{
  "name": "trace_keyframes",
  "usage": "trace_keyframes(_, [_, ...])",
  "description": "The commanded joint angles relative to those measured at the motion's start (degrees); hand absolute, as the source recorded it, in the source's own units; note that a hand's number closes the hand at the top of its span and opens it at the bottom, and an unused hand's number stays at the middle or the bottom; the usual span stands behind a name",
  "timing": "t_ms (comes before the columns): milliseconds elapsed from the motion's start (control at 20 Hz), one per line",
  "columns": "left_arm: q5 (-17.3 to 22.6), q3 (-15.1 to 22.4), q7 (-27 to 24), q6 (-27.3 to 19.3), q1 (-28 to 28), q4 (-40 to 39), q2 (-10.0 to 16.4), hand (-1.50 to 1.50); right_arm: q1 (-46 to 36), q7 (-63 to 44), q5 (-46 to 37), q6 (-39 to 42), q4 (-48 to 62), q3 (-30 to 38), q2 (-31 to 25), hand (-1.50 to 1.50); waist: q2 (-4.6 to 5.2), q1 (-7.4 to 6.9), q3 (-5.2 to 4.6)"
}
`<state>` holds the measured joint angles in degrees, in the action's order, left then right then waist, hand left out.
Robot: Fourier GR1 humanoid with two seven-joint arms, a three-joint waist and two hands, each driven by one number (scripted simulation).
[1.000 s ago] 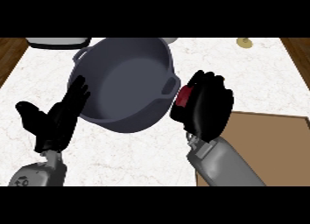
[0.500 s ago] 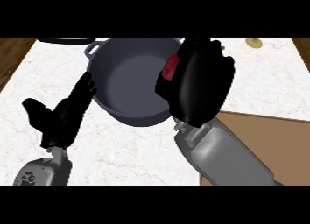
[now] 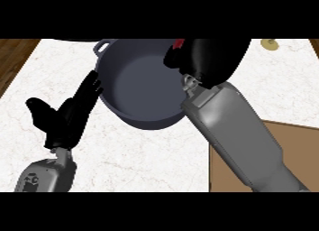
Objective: Pick the pear from the tray and place it in the pot
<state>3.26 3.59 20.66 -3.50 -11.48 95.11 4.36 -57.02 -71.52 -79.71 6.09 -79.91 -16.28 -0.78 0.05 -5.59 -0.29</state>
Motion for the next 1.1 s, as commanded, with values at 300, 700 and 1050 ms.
trace_keyframes(300, [-0.5,0.4,-0.2,-0.3,-0.5,0.1,-0.3,0.00,-5.1,-13.7,10.0,-3.8,14.9,4.0,0.7,1.50,0.79,-0.88,0.16])
trace_keyframes(700, [0.2,1.0,-1.3,1.0,0.0,0.1,-0.7,0.00,-2.2,-13.7,15.6,-19.5,15.1,10.5,0.7,-1.50,1.03,-2.67,0.25])
trace_keyframes(1050, [-0.4,0.2,-1.1,0.5,-1.1,-1.3,-0.1,0.00,-1.4,-9.1,7.6,-34.5,11.5,8.7,0.7,-1.50,0.79,-0.39,0.22])
